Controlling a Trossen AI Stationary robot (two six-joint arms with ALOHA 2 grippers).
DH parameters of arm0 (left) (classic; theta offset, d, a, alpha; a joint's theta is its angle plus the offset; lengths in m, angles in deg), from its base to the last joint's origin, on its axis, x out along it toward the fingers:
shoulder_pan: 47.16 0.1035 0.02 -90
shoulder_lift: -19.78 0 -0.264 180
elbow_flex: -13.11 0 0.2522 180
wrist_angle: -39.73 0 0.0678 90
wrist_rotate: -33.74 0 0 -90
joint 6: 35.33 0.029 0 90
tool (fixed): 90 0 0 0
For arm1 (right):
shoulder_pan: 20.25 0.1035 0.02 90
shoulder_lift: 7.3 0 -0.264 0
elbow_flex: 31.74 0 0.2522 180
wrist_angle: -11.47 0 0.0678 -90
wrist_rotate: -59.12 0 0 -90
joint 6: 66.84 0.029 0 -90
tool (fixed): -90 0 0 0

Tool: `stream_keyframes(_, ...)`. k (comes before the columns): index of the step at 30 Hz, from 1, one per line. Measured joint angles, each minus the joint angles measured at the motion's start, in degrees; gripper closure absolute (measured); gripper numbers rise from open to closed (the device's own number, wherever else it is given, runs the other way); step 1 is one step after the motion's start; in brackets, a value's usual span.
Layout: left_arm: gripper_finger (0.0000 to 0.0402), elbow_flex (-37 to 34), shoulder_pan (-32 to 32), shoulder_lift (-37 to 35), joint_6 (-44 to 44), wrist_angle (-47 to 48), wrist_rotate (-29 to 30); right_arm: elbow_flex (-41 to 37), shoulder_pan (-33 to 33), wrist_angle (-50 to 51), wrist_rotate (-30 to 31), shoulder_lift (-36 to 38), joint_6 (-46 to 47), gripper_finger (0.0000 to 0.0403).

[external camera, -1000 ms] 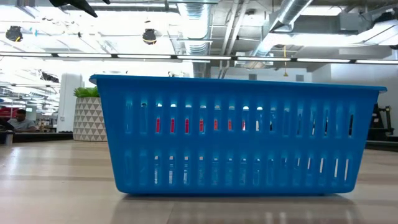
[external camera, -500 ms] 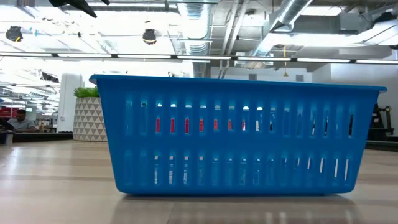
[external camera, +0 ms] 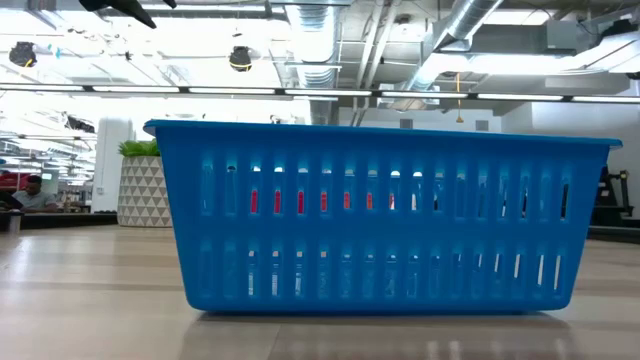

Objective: Stack baskets by color
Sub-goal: Adjust the right blue bin

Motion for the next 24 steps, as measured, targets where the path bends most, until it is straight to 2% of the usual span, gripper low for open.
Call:
stream_keyframes(5, 0.0139, 0.0, 0.0, 0.0, 0.0, 0.0, 0.0, 0.0, -0.4, -2.3, -0.2, -3.1, -1.9, 0.023)
stream_keyframes(8, 0.0139, 0.0, 0.0, 0.0, 0.0, 0.0, 0.0, 0.0, -1.2, -2.9, -0.2, -4.5, -2.5, 0.0251)
stream_keyframes(13, 0.0139, 0.0, 0.0, 0.0, 0.0, -0.1, 0.0, 0.0, -3.4, -2.7, 0.1, -5.9, -4.8, 0.0333)
stream_keyframes(16, 0.0139, 0.0, 0.0, 0.0, 0.0, -0.1, 0.0, 0.1, -5.5, -2.3, 2.8, -5.7, -5.7, 0.0384)
stream_keyframes(21, 0.0139, 0.0, 0.0, 0.0, 0.0, -0.2, 0.0, 0.0, -11.7, 3.1, 8.3, -4.0, -6.9, 0.0381)
stream_keyframes(24, 0.0139, 0.0, 0.0, 0.0, 1.0, -0.2, 0.0, 0.0, -17.0, 6.5, 12.8, -2.5, -11.3, 0.0392)
